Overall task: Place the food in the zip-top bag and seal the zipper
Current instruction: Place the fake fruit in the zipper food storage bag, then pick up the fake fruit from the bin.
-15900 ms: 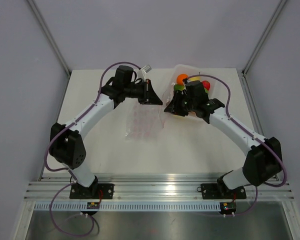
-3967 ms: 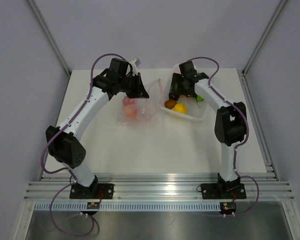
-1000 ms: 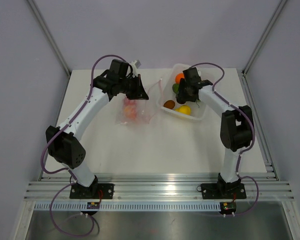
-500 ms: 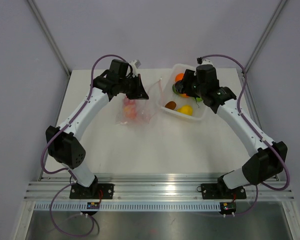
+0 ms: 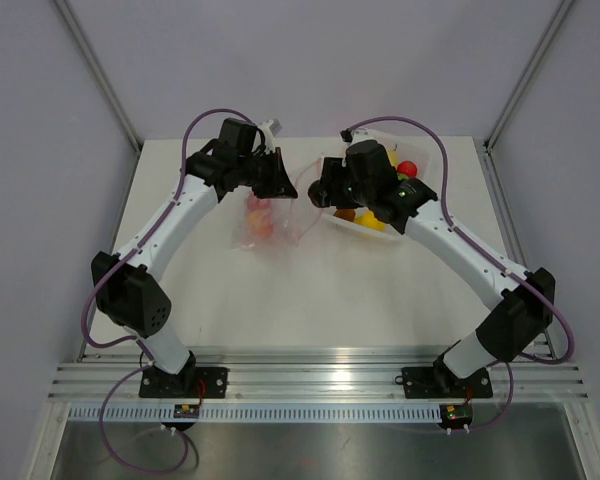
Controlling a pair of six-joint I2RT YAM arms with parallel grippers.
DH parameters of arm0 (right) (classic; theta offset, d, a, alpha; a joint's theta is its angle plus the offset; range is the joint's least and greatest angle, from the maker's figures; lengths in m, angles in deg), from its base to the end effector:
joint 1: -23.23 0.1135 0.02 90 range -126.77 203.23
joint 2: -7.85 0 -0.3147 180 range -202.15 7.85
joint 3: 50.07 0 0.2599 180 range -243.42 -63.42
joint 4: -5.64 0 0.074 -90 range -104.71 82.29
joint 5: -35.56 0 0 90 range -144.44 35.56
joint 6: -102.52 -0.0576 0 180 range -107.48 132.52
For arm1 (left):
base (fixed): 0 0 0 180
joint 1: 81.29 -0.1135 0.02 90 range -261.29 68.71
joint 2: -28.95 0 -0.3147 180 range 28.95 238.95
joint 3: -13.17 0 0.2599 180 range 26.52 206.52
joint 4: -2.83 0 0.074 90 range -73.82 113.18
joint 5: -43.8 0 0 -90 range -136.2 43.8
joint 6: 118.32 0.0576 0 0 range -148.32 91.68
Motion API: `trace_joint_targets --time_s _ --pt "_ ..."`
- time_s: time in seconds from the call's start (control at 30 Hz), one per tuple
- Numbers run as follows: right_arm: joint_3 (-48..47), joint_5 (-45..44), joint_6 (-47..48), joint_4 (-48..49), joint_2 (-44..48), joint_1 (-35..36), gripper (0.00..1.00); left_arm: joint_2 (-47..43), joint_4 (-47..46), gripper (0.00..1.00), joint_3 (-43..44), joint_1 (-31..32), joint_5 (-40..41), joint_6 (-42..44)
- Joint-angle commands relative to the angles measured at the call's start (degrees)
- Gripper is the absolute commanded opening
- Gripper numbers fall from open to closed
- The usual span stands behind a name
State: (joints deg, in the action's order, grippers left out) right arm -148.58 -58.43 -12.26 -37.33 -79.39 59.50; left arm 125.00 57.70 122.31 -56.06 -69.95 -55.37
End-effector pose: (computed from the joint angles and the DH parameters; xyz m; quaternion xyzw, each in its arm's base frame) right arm 0.3020 0.2166 0.4095 -0.0705 0.8701 0.2211 0.4348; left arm 0.3527 -0.1918 0.4009 0.0699 0.8945 -0.3447 0.2761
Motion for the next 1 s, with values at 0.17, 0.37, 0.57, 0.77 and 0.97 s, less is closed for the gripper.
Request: trace_joint_targets --time_s 0.17,0.37,0.57,0.77,0.97 --pt "-9.0 0.6 1.6 0.8 -7.5 2.3 0.73 -1.7 -1.3 0.0 2.4 0.1 -0.4 -0.2" --pt "-9.8 -1.8 2.1 0.1 -7.2 2.6 0.93 -1.8 -1.1 0.0 2.3 0.1 -0.2 -0.1" --pt "-3.6 -12.6 2.8 1.8 0.9 2.2 0.86 -1.9 -1.2 0.0 1.9 0.0 0.3 0.3" --pt "4.4 -13.6 1.4 3.0 10.3 -5.3 0.83 -2.0 -1.7 0.0 0.8 -0.3 0.2 0.4" --pt "5.6 -3.8 0.7 -0.1 6.1 -15.6 0.84 -2.4 -1.9 0.0 1.1 -0.4 0.0 0.3"
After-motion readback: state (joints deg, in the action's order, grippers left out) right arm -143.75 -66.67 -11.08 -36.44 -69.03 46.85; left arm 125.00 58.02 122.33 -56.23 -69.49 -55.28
